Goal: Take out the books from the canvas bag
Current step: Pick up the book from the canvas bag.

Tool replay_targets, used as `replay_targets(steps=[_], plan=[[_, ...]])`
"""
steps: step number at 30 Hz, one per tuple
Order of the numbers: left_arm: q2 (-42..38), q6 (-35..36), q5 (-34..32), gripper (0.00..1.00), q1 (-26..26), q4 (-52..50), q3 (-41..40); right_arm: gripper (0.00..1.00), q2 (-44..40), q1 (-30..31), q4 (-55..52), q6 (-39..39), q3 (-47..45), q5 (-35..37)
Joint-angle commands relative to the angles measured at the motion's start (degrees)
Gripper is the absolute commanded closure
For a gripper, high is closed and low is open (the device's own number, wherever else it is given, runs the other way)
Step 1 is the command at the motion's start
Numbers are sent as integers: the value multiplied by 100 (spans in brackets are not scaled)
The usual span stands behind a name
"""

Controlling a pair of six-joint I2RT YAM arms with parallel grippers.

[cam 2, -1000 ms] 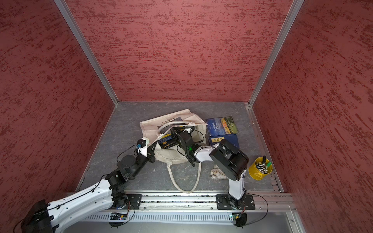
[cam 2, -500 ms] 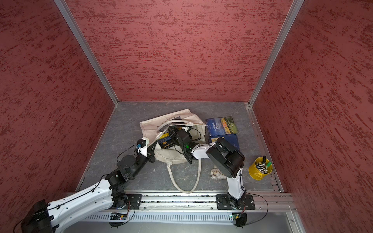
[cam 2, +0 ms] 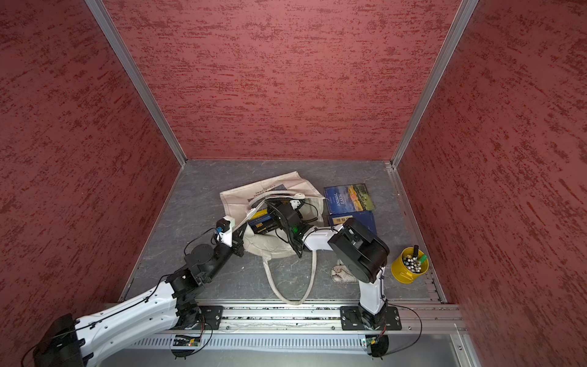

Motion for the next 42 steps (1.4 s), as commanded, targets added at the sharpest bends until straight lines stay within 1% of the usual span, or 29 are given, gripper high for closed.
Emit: replay_targets(steps=[1, 3, 5, 7, 10, 13, 15, 19, 25, 28, 31, 35, 39, 41, 42], plan=[[-96, 112, 210, 100, -69, 716, 73, 57, -367, -35, -404, -241, -336, 556], [-90, 106, 218, 100, -74, 716, 76, 56, -548, -91, -244, -497, -517, 700], [-85, 107, 214, 100, -73, 725, 82, 56, -588, -172, -154, -675, -548, 666], [-61, 111, 227, 100, -73, 725, 78, 57, -537, -301, -185, -709, -527, 507], [-76, 112, 221, 100, -72, 725, 76, 57, -459, -428, 83, -758, -598, 378], [-102, 120, 218, 100, -74, 708, 81, 58, -374, -488, -10, -914, -497, 454], [-111, 114, 227, 100, -73, 699, 72, 58, -303, -567, 198, -926, -539, 385], [-94, 118, 244, 100, -74, 701, 76, 59, -64, -733, 516, -797, -546, 9], [-89, 130, 263, 100, -72, 701, 90, 59, 115, -733, 371, -842, -341, 40], [-103, 118, 284, 100, -70, 690, 86, 59, 222, -733, 449, -771, -360, 76], [-72, 118, 289, 100, -70, 699, 89, 60, 297, -735, 589, -926, -315, 152], [-42, 119, 332, 100, -70, 721, 85, 63, 317, -741, 995, -1171, -319, 317], [-41, 124, 364, 100, -74, 718, 89, 65, 475, -750, 1324, -1278, -212, 107], [-50, 131, 373, 100, -72, 717, 87, 70, 531, -747, 1517, -1294, -184, -9], [-50, 124, 376, 100, -70, 717, 85, 74, 554, -750, 1557, -1298, -157, -52]])
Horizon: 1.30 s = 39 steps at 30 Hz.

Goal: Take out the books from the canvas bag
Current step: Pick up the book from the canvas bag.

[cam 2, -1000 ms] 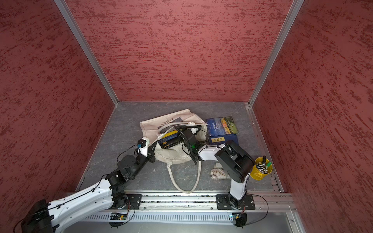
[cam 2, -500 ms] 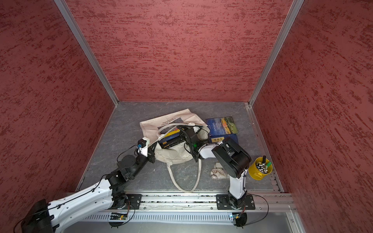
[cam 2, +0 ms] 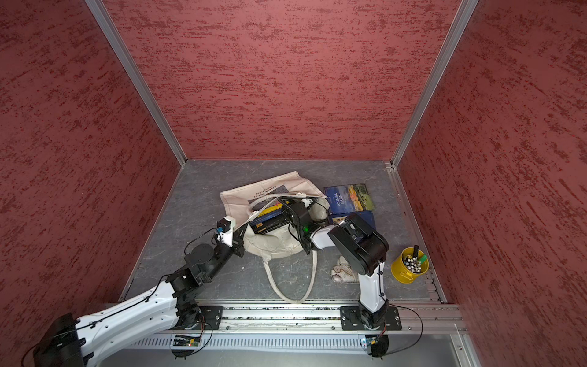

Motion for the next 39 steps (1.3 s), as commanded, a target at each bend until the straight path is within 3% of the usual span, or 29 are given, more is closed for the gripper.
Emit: replay_targets(steps=[1, 11, 19, 26, 30, 39], plan=[[-83, 70, 305, 100, -69, 682, 85, 77, 112, -70, 488, -147, 269, -159], [-70, 64, 280, 100, -70, 666, 94, 94, -793, -45, 201, 92, -318, 14], [-39, 60, 190, 100, -72, 665, 100, 97, -1805, 62, -673, 344, -866, -117], [3, 69, 181, 100, -74, 682, 97, 52, -1813, 175, -126, 349, -1269, -445], [23, 71, 185, 100, -72, 690, 98, 44, -1504, 284, 344, 589, -1346, -673], [32, 85, 181, 100, -73, 704, 86, 43, -1157, 723, 848, 1066, -1547, -292]])
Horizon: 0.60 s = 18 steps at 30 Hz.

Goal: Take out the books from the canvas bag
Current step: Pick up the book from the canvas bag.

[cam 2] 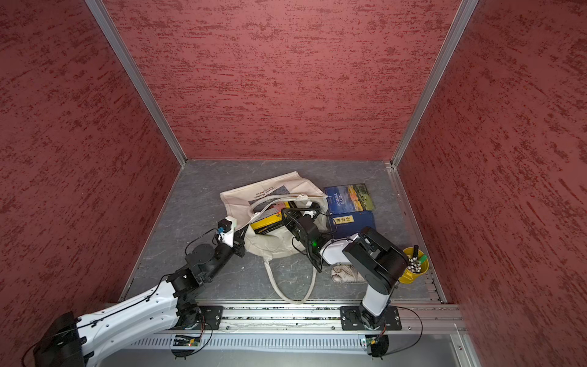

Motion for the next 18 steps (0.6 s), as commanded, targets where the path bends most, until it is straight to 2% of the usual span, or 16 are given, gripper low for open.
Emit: replay_targets(steps=[1, 5, 10, 18], plan=[[-43, 63, 127, 100, -52, 619, 85, 43, 64, 141, 516, 330, -158, 242], [-51, 47, 133, 100, -52, 626, 90, 43, 42, 209, 679, 354, -250, 462], [16, 63, 144, 100, -50, 654, 100, 48, 596, 337, 1104, 435, 60, 251], [-26, 87, 140, 100, -55, 671, 71, 57, 1266, 466, 1682, 456, 356, 510]])
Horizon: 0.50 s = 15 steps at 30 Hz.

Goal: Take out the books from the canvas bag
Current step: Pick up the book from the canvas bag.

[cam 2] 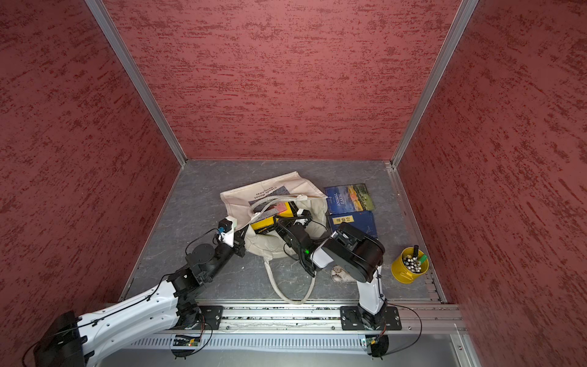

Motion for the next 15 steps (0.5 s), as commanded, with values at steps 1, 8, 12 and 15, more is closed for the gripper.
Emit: replay_targets(steps=[1, 8, 12, 15], plan=[[-60, 74, 140, 100, -50, 629, 72, 57, 115, 90, 495, 41, 206, 296], [-43, 73, 163, 100, -59, 638, 68, 69, 219, 108, 552, 80, 156, 775], [-30, 76, 188, 100, -57, 647, 62, 74, 166, 108, 489, -74, 233, 808], [-40, 84, 176, 100, -61, 647, 59, 82, 38, 107, 461, -186, 203, 799]])
